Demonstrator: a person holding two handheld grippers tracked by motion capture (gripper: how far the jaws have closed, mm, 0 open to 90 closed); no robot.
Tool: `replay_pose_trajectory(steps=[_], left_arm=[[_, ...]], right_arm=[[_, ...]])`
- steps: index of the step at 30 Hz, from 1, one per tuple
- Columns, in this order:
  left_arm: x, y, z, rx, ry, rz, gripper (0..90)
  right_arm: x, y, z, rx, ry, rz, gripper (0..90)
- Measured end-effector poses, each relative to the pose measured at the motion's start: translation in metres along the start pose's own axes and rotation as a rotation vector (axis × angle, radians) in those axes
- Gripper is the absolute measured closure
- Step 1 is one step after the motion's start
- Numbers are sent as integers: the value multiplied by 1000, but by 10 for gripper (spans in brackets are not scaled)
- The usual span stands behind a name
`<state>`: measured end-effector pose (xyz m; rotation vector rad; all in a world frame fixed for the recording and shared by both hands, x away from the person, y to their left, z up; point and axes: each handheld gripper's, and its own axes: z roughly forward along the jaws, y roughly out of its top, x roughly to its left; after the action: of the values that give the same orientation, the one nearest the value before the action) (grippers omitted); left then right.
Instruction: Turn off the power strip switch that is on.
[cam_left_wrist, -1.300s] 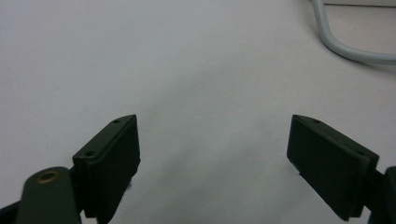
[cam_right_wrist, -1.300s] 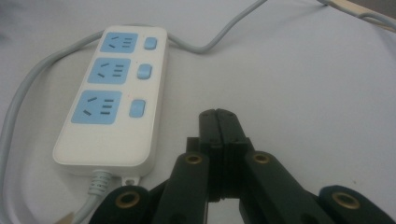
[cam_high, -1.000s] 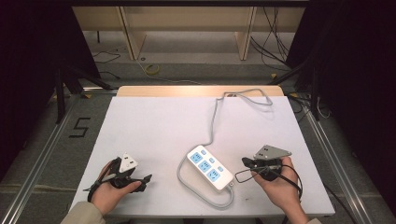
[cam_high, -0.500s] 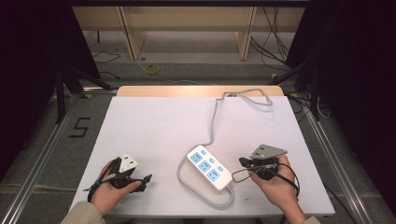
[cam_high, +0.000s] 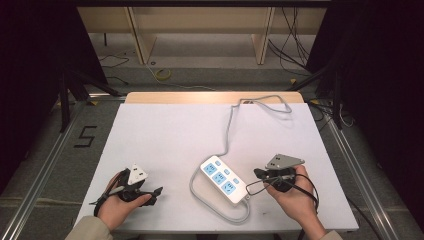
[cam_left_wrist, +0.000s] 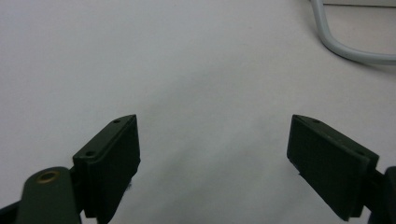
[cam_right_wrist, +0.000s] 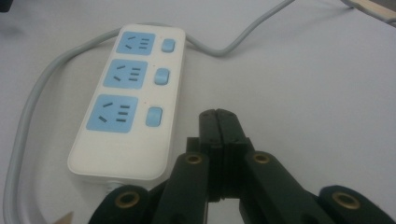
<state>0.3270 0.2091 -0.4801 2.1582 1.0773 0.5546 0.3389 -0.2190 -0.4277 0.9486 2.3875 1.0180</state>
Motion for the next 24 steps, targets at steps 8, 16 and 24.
replay_pose_trajectory(steps=[8,16,24], left_arm=[[0,0,0,-2,0,-1,168],[0,0,0,-4,2,-1,168],[0,0,0,-4,2,-1,168]], right_arm=[[1,2,2,6,7,-5,900],[2,4,2,9,11,-7,900],[3,6,3,16,18,-12,900]])
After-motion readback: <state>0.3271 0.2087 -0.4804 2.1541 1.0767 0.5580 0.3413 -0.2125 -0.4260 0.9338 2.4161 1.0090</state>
